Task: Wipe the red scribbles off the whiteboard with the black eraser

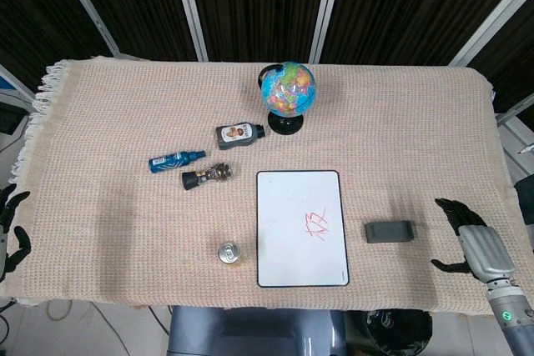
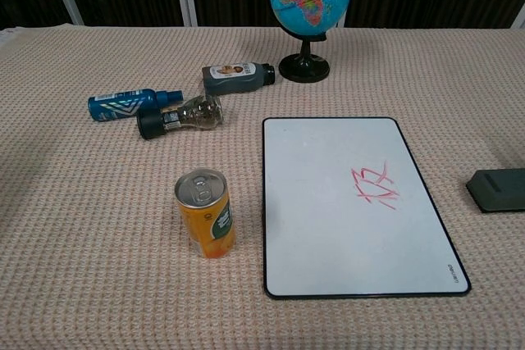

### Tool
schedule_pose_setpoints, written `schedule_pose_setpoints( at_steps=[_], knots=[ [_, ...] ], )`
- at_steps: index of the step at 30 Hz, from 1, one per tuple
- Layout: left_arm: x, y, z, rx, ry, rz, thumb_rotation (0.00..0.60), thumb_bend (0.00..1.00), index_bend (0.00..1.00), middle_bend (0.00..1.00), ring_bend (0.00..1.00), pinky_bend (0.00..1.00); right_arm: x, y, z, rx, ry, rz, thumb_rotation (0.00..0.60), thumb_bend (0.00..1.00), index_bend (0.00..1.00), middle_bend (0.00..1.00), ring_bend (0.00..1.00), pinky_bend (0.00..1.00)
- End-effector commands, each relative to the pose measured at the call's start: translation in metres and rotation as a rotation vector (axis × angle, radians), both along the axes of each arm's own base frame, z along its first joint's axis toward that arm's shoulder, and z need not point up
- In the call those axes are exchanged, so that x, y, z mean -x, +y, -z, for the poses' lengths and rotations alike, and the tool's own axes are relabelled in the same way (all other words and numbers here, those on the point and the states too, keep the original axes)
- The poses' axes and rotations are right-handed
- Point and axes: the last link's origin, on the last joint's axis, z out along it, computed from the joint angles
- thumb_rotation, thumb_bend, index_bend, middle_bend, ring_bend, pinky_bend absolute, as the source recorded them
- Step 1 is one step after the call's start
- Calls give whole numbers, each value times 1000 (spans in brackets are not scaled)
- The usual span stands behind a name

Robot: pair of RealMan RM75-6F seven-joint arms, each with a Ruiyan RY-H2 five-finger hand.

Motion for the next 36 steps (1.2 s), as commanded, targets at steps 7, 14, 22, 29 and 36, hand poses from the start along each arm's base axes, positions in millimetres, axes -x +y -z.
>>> schedule_pose_setpoints(
  at_steps=[7,14,22,29,36],
  knots=[
    [0,0,0,1,1,-5,600,742,160,44,0,0,6,-31,23,-97,27,8,600,76,57,211,150,160],
    [1,0,0,1,2,-8,600,742,160,44,0,0,4,-40,42,-116,32,-3,600,103,141,249,186,160],
    [1,1,0,4,4,-9,600,742,160,44,0,0,1,-42,55,-108,41,-39,600,188,227,289,231,160],
    [1,1,0,4,6,-11,600,742,160,44,0,0,-2,-49,65,-121,51,-63,600,241,257,298,239,172],
    [1,1,1,5,8,-13,600,742,160,44,0,0,-6,-54,72,-127,51,-78,600,277,295,326,269,216]
  ],
)
